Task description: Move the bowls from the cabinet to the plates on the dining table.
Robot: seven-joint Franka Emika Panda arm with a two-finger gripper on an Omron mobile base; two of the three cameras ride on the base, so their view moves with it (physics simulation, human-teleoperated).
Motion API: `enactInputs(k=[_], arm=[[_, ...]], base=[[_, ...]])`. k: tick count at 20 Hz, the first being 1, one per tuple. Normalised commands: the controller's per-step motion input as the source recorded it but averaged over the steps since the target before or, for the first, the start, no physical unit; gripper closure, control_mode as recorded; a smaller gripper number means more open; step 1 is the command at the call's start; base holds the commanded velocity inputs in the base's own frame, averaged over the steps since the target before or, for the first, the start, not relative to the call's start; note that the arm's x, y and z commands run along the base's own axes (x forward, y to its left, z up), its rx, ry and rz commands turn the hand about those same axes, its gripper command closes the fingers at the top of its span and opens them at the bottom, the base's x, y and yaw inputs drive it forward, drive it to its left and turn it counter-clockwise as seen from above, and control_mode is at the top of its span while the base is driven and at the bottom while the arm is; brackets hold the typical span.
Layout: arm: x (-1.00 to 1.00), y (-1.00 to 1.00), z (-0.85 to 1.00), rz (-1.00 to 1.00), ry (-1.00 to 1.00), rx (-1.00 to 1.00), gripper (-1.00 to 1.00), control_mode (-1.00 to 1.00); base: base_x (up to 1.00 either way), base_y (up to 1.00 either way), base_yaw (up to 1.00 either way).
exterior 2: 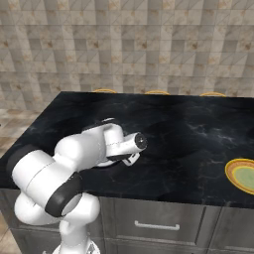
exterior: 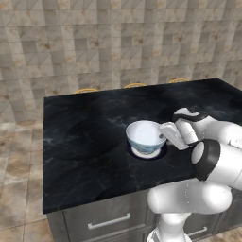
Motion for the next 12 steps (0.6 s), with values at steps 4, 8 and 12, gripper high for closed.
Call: enactInputs(k=[4,8,12], arm=[[-0.12,0.0,0.24,0.0,-0.01,0.0,-1.0,-1.0],[-0.35,-0.05,0.61,0.0,-0.05,-0.01,-1.0,-1.0],[-0.64,0.0,0.78,0.0,-0.12,-0.07,-1.0,-1.0]], base=[[0.0,0.0,0.0],[0.0,0.0,0.0],[0.0,0.0,0.0]])
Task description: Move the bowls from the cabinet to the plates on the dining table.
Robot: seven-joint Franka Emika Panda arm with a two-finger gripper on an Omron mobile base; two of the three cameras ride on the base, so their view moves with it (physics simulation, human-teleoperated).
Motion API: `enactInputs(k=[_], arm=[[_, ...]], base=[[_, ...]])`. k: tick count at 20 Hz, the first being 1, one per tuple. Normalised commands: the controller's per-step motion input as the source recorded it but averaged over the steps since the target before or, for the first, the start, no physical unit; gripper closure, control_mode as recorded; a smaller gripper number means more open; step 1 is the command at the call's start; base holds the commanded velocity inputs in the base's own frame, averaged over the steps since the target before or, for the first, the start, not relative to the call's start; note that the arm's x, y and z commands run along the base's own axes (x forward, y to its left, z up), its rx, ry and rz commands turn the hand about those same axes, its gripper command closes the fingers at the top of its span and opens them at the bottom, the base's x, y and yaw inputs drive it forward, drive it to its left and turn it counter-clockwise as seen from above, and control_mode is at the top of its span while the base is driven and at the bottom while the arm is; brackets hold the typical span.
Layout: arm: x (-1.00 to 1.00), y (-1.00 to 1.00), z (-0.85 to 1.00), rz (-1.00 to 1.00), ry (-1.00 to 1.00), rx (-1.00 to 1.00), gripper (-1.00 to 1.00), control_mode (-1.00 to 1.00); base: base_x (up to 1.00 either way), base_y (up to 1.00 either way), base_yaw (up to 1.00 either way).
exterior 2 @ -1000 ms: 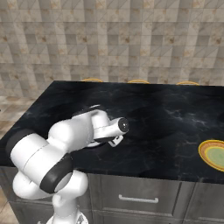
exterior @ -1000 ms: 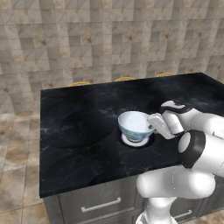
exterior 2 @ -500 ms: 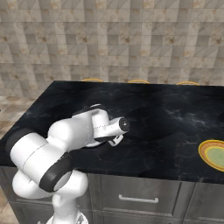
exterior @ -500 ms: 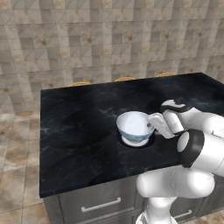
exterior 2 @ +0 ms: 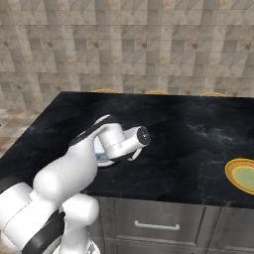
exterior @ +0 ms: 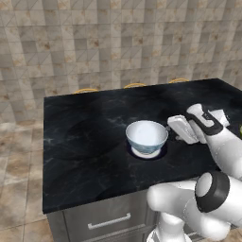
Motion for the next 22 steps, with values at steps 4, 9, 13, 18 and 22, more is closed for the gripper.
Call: enactInputs(k=[4,9,13,18,22], arm=[[-0.79,0.0,0.76,0.0,-0.12,-0.15,-1.0,-1.0],[-0.89,0.07,0.8,0.0,-0.08,-0.23,-1.0,-1.0],[-0.89,0.21,0.92,0.0,-0.1,-0.28,-1.0,-1.0],[-0.8,0.38,0.99,0.0,-0.11,-0.24,-1.0,-1.0],[-0.79,0.49,1.0,0.0,-0.11,-0.21,-1.0,-1.0]], base=[[0.0,0.0,0.0],[0.0,0.0,0.0],[0.0,0.0,0.0],[0.0,0.0,0.0],[0.0,0.0,0.0]])
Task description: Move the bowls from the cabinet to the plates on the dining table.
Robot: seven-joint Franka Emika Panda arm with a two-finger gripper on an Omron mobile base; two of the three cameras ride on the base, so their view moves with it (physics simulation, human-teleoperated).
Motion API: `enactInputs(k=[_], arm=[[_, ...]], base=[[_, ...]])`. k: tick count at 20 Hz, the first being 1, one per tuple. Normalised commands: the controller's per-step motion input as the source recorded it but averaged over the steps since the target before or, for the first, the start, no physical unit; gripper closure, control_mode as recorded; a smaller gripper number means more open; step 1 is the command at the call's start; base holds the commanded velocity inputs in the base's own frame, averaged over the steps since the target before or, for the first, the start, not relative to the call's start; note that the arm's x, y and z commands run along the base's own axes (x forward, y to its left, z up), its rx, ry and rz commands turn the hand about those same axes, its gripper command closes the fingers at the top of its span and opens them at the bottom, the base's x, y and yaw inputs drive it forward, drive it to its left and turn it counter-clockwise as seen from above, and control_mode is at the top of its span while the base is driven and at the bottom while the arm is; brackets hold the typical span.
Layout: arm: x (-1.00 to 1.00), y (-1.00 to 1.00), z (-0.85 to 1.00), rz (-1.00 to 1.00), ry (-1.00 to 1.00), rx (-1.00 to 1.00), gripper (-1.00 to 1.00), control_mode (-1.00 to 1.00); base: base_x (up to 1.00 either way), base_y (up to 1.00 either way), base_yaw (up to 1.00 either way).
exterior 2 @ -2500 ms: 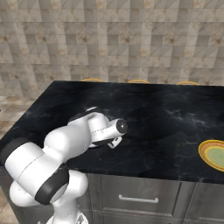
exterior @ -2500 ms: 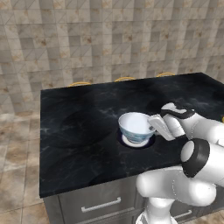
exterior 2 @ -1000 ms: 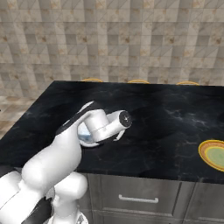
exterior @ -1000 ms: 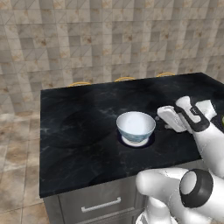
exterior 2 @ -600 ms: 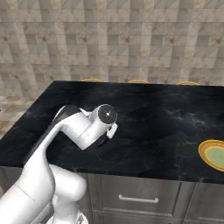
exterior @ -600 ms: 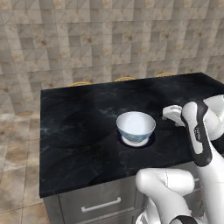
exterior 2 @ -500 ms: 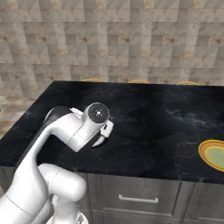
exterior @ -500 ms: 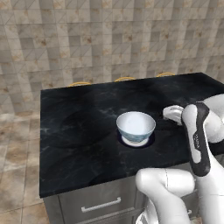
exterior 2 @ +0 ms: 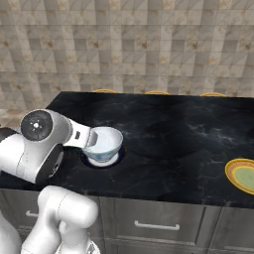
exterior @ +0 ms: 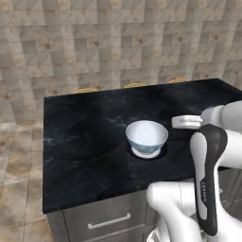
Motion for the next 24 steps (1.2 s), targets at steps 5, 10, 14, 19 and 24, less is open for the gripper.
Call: enactInputs(k=[5,10,14,19,24], arm=[[-0.98,0.34,0.97,0.0,-0.05,-0.12,-1.0,-1.0],[-1.0,0.15,0.69,0.0,-0.01,-0.03,-1.0,-1.0],[-0.92,0.0,0.36,0.0,0.0,0.0,-1.0,-1.0],[-0.1,0.0,0.01,0.0,0.01,0.0,-1.0,-1.0],[0.4,0.0,-0.01,0.0,0.04,0.0,-1.0,-1.0]], base=[[0.0,0.0,0.0],[0.0,0.0,0.0],[0.0,0.0,0.0],[0.0,0.0,0.0],[0.0,0.0,0.0]])
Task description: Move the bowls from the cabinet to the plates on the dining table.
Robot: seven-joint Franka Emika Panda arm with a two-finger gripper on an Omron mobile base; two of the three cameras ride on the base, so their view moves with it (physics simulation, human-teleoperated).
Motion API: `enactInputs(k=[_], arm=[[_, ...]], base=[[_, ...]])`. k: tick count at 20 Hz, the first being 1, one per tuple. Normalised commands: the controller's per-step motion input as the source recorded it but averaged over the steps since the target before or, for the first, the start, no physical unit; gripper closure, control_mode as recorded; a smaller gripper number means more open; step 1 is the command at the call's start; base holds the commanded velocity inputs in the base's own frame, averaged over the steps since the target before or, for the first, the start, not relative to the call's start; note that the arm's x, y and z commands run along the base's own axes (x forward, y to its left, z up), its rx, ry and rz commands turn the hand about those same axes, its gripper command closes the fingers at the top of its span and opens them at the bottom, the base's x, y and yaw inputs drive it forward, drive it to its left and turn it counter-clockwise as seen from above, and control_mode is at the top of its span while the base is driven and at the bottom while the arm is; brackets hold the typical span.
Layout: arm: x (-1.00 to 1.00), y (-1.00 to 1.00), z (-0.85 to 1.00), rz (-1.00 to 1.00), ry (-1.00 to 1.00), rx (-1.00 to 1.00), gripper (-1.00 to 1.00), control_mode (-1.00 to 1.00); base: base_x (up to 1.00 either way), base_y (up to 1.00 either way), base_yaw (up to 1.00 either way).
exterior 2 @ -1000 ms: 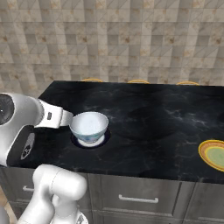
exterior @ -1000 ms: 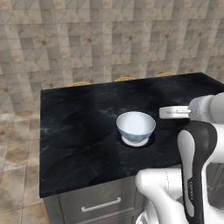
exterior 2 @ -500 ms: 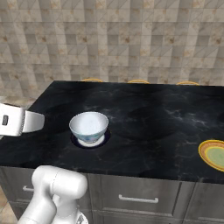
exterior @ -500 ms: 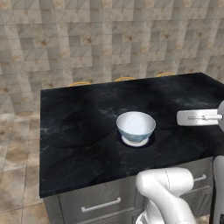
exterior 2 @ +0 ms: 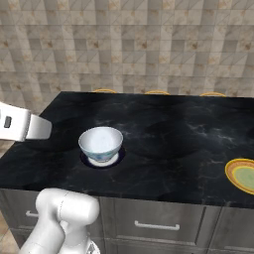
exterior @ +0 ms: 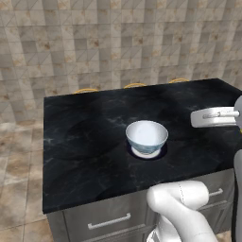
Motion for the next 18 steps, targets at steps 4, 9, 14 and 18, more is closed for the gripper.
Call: enactInputs(k=[4,9,14,18], arm=[[0.01,0.0,0.0,0.0,0.02,0.0,-1.0,-1.0],[0.0,0.0,0.0,0.0,0.0,0.0,-1.0,-1.0],[0.01,0.01,0.0,0.0,0.0,0.0,-1.0,-1.0],[0.0,0.0,0.0,0.0,0.0,0.0,-1.0,1.0]], base=[[0.0,0.0,0.0],[0.0,0.0,0.0],[0.0,0.0,0.0],[0.01,0.0,0.0]])
